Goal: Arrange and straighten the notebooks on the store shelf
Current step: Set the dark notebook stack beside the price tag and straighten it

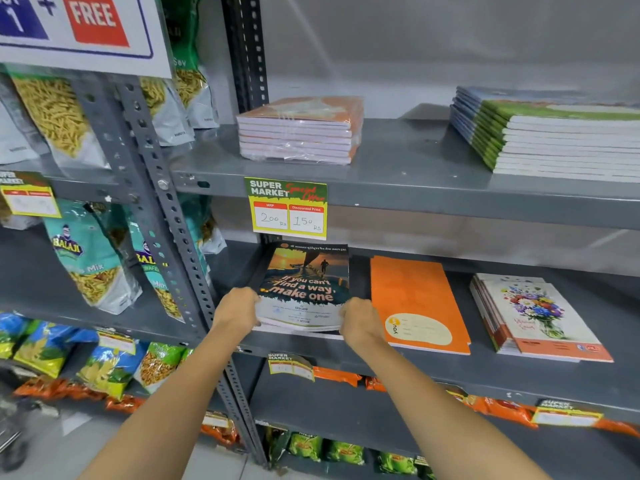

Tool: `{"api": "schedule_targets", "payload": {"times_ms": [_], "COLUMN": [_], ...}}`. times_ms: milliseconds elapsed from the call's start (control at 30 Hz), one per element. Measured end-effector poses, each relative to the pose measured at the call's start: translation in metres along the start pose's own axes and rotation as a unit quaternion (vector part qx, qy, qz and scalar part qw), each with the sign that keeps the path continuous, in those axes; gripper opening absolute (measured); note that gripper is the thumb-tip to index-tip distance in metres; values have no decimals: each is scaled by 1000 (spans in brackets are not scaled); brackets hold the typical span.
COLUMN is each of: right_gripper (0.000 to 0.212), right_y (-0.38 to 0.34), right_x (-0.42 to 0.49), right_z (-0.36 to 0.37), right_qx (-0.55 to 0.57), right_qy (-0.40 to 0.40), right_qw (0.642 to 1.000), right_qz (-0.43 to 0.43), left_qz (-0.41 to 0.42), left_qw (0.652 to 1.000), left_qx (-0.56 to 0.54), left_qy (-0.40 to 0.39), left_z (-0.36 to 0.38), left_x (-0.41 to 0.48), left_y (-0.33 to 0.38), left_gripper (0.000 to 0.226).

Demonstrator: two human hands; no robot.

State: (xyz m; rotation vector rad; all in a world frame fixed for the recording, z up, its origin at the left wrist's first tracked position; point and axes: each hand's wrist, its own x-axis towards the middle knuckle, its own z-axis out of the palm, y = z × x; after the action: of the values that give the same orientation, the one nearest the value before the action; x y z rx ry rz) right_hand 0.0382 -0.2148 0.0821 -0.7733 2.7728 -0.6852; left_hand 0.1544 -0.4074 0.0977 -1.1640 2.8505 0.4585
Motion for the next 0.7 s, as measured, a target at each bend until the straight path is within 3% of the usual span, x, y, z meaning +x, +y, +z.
{"api": "schedule_targets", "payload": {"times_ms": [233,700], "right_gripper": [20,30], "right_y": [-2,-1], "right_x": [11,0], "right_z": [-1,19], "right_qx": [26,83], "right_qy": [-4,-5], "right_qw": [1000,996], "right_qz": [15,41], "left_qz": [7,-22], "left_qw": [1000,992], "left_qx": [4,-119], "left_qy": [-2,-22], "left_z": [-4,18], "left_x": [9,15], "left_y": [5,-6], "left_gripper": [36,44]}}
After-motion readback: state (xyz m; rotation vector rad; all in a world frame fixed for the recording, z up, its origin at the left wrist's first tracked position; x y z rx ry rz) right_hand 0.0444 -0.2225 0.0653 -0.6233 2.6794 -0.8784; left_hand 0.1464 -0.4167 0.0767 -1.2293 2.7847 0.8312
